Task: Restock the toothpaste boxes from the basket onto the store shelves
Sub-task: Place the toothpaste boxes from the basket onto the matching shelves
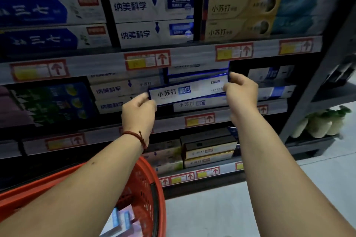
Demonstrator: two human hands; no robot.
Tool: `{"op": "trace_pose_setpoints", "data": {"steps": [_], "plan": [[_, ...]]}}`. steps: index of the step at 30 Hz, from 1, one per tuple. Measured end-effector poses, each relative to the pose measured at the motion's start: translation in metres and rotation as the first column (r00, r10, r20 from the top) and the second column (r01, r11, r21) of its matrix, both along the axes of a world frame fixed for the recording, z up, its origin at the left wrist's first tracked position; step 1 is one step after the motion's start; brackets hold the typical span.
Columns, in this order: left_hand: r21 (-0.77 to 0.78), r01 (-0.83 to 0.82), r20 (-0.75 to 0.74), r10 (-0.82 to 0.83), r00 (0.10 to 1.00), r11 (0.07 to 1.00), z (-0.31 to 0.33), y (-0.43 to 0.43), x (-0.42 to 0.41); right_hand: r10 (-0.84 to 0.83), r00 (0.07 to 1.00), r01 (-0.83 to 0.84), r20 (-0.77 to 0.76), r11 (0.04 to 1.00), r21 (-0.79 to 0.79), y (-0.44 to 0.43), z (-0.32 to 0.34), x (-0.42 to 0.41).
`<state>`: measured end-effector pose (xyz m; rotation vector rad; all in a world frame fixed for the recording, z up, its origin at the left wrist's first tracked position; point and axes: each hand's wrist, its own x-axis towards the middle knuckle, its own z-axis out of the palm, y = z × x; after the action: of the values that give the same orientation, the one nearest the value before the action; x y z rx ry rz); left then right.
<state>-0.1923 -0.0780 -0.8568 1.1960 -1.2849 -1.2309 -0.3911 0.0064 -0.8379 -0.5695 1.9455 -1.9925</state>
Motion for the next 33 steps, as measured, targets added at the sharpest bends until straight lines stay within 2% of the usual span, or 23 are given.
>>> {"op": "trace_pose_setpoints", "data": {"steps": [8, 13, 18, 28, 33], "plan": [[-0.059, 0.112, 0.111, -0.105, 0.988, 0.992, -0.009, -0.011, -0.044, 0.022, 0.999, -0.021, -0.038, 0.999, 0.032, -0.004, -0.017, -0.050], [-0.065, 0.188, 0.206, -0.171, 0.964, 0.980, -0.028, -0.015, -0.057, 0.031, 0.999, -0.033, 0.032, 0.998, 0.047, -0.002, -0.044, -0.056], [-0.072, 0.173, 0.265, -0.149, 0.953, 0.982, -0.037, -0.012, -0.060, 0.076, 0.994, -0.081, 0.077, 0.994, 0.067, -0.009, -0.065, -0.049], [0.034, 0.128, 0.205, -0.133, 0.970, 0.991, -0.036, -0.018, -0.063, 0.161, 0.984, -0.163, 0.073, 0.986, 0.024, -0.016, -0.071, -0.049], [0.063, 0.203, 0.194, -0.212, 0.958, 0.977, -0.037, -0.020, -0.061, 0.188, 0.979, -0.190, 0.078, 0.981, 0.026, -0.023, -0.071, -0.048]]}}
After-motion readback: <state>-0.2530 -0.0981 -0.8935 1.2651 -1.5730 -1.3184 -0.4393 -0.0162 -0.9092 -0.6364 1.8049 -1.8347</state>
